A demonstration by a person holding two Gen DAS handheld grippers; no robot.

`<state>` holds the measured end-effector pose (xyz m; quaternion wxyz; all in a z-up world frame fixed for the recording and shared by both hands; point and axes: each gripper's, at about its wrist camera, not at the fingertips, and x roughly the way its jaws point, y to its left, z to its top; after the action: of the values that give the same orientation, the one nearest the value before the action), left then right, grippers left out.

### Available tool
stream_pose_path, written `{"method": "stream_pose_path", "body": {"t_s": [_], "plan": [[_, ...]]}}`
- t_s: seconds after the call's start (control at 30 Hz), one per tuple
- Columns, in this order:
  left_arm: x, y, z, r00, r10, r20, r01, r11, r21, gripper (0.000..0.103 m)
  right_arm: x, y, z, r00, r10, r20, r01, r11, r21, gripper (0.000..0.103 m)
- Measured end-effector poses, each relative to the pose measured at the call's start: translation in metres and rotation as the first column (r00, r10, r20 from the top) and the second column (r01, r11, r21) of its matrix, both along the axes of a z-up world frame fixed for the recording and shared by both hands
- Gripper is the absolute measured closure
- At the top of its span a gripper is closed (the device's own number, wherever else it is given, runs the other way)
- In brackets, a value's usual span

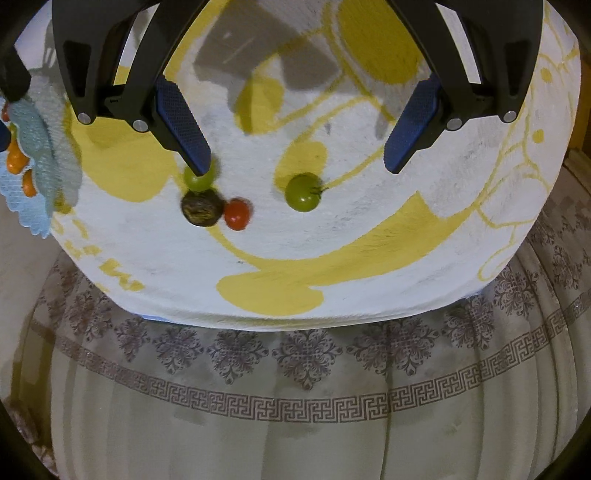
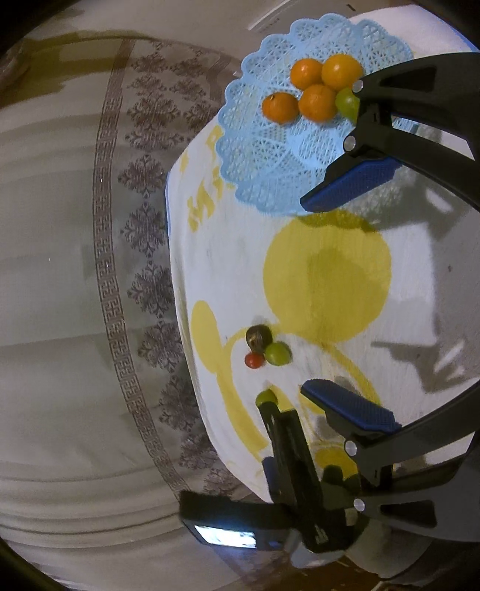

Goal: Organize fruits
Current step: 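Move both open tools back to the green tomatoes on the towel, then grasp a green tomato with the left tool while the right tool grasps another green tomato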

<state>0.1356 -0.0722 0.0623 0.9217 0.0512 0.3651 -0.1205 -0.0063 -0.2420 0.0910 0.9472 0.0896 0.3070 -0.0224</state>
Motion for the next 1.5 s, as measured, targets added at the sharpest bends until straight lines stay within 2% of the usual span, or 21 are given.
{"method": "stream_pose_path", "body": {"t_s": [0.1,0.4,0.67,0.83,0.97,1.03,1.17,1.3,1.5], "plan": [[0.012,0.001,-0.005,1.000,0.005,-0.006,-0.005,1.000,0.012,0.013,0.004,0.005,-0.003,1.000,0.019,-0.009,-0.019,1.000,-0.003,0.010],[0.048,0.004,-0.023,0.997,0.011,-0.073,-0.011,1.000,0.000,0.033,0.024,0.017,-0.012,0.996,0.071,-0.051,-0.071,0.997,-0.003,0.010],[0.057,0.003,-0.035,0.993,-0.040,-0.114,0.033,0.998,-0.055,0.070,0.047,0.029,-0.022,0.990,0.104,-0.093,-0.105,0.994,-0.010,0.010],[0.053,0.008,-0.032,0.993,-0.049,-0.104,0.040,0.995,-0.090,0.071,0.067,0.033,-0.030,0.983,0.127,-0.136,-0.126,0.992,0.021,0.010],[0.047,0.013,-0.021,0.997,-0.033,-0.065,0.026,0.995,-0.099,0.073,0.088,0.035,-0.036,0.979,0.129,-0.159,-0.127,0.992,0.024,0.010],[0.045,0.016,-0.016,0.999,-0.024,-0.046,0.019,0.995,-0.099,0.074,0.096,0.035,-0.040,0.977,0.127,-0.174,-0.124,0.992,0.027,0.014],[0.041,0.021,-0.009,1.000,-0.014,-0.021,0.011,0.995,-0.104,0.073,0.115,0.039,-0.047,0.971,0.134,-0.199,-0.130,0.991,0.035,0.027],[0.042,0.025,-0.009,0.999,-0.014,-0.033,0.010,0.993,-0.117,0.073,0.133,0.044,-0.055,0.963,0.140,-0.229,-0.135,0.990,0.036,0.043],[0.043,0.030,-0.007,0.999,-0.015,-0.033,0.010,0.991,-0.135,0.074,0.155,0.052,-0.066,0.953,0.162,-0.257,-0.158,0.987,0.037,0.061]]}}
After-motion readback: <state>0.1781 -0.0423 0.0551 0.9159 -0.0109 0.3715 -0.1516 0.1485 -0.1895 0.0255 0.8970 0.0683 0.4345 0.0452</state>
